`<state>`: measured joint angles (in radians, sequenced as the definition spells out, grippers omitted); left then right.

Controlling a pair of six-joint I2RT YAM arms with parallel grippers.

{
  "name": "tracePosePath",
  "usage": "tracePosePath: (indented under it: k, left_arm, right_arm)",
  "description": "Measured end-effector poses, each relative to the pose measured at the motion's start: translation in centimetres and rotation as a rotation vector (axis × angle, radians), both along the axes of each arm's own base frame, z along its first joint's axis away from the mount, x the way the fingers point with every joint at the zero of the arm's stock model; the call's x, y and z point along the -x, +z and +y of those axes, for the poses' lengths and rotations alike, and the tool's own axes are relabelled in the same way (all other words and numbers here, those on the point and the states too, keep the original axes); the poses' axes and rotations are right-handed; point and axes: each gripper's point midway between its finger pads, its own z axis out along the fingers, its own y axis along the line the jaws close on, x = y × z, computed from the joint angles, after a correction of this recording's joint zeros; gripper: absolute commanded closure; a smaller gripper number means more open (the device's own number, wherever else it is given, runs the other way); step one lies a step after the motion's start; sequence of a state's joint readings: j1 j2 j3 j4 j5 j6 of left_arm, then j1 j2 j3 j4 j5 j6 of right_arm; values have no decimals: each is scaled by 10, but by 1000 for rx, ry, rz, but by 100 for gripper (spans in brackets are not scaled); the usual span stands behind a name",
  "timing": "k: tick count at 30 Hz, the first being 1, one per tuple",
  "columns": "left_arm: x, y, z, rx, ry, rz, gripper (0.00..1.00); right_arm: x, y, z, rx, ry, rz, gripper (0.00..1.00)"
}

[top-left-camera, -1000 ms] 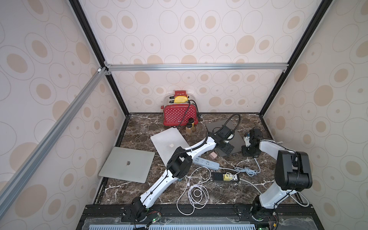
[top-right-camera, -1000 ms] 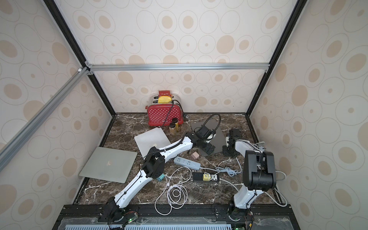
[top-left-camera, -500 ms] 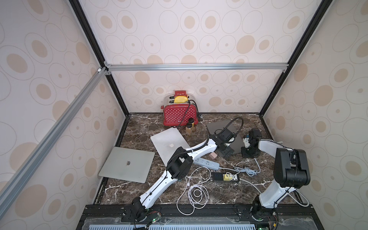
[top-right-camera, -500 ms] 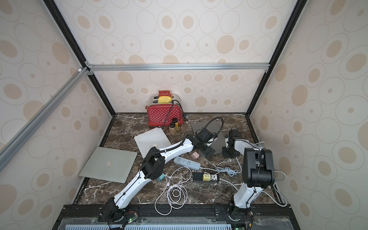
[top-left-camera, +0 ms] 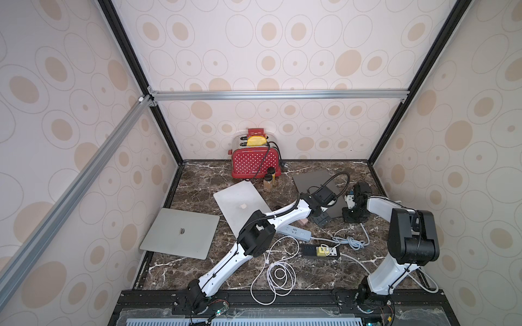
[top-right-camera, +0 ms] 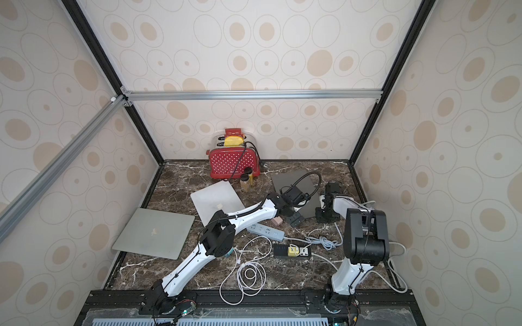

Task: Unplug the laptop charger
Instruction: Remove the charging cable from the laptop.

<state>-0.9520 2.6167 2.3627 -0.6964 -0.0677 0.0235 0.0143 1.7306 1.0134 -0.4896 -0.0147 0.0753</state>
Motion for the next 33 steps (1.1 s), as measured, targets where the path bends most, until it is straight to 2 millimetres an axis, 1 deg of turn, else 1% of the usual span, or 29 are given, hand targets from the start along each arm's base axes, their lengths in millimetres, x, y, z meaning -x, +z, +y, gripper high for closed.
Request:
tracePosePath:
  k: [5,7,12,14,19,21,25,29,33]
  left_arm:
    - [1,0,2,-12,13,9,1]
    - [2,-1,3,-20,19,21,1]
    - [2,-1,6,-23,42,45,2]
    - [2,0,6,-25,44,48,2]
    - [3,-2,6,-32,45,54,2]
    - [2,-2,6,-28,46,58,2]
    - [3,-2,4,-12,48,73,3]
    - [4,-2,3,5,51,90,3]
    - [3,-1,2,24,63,107,2]
  right_arm:
    - [3,7,3,-21,-3,-47,100]
    - [8,11,7,-43,0,-64,100]
    - [13,32,12,-66,7,-139,100]
    - [15,35,13,-68,9,-150,100]
    - [18,28,13,-65,8,-128,100]
    - [22,19,13,-65,7,-96,100]
    - [33,5,19,-88,23,-25,100]
    - [38,5,22,-94,30,-11,100]
    - [40,12,23,-91,34,-22,100]
